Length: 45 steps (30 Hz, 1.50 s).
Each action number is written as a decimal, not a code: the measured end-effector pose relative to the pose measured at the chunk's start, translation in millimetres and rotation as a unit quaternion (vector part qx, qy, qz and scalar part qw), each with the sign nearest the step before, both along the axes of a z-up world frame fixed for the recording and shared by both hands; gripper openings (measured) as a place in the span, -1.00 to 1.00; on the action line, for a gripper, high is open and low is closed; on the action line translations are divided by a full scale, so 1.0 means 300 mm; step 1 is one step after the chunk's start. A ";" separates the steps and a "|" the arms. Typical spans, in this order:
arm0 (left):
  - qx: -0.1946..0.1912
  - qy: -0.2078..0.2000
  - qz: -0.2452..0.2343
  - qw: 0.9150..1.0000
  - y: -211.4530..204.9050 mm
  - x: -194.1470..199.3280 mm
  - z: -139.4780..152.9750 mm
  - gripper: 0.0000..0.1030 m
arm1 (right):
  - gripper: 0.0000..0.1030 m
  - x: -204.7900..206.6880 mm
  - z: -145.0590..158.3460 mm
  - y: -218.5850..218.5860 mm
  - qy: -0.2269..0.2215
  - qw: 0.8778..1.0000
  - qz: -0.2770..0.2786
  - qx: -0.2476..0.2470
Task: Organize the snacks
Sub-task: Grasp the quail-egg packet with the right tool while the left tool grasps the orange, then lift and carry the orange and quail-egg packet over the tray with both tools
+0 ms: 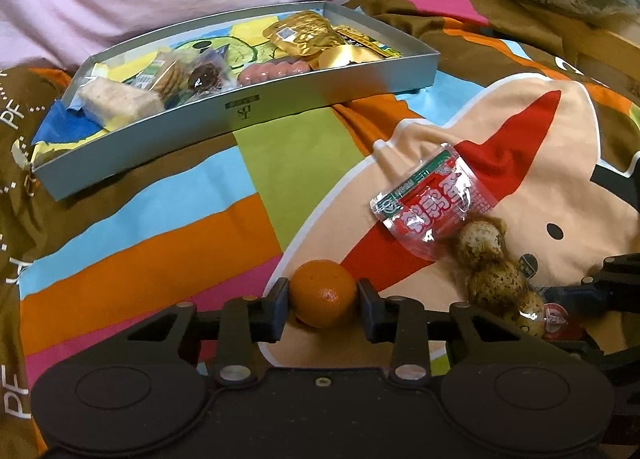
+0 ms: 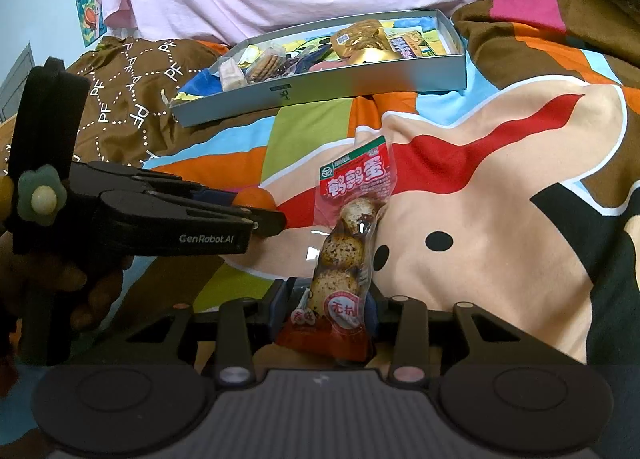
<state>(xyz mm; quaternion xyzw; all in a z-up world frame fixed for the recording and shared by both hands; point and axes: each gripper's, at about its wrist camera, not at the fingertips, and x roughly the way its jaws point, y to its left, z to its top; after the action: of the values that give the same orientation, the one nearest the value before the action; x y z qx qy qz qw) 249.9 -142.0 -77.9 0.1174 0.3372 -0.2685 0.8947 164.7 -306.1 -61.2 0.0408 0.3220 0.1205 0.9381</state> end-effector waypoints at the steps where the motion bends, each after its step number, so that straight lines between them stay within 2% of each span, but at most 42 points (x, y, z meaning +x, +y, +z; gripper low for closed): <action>1: 0.000 0.001 0.001 1.000 0.002 -0.002 0.002 -0.27 | -0.17 0.000 0.000 0.001 0.000 1.000 0.000 -0.001; 18: 0.006 0.019 0.055 0.998 0.083 -0.078 0.020 -0.27 | -0.12 0.006 0.002 0.013 0.001 1.000 0.002 -0.014; 23: -0.014 0.030 0.080 0.996 0.129 -0.130 0.019 -0.28 | -0.07 0.014 0.002 0.023 0.004 1.000 0.005 -0.021; 29: -0.043 0.028 0.105 0.993 0.208 -0.208 0.026 -0.28 | -0.03 0.043 0.003 0.019 0.009 1.000 0.001 -0.001; 36: -0.072 0.026 0.127 0.989 0.264 -0.249 0.028 -0.28 | 0.25 0.084 0.006 0.068 0.020 1.000 0.006 -0.019; 45: -0.091 0.016 0.119 0.989 0.259 -0.249 0.040 -0.28 | 0.23 0.147 0.007 0.110 0.031 0.999 -0.001 -0.040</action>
<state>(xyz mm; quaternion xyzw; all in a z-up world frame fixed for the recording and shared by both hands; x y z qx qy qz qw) 175.3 -64.5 -65.9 -0.0096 0.3369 -0.1913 0.9219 208.7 -273.1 -59.1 0.0076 0.3558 0.1057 0.9285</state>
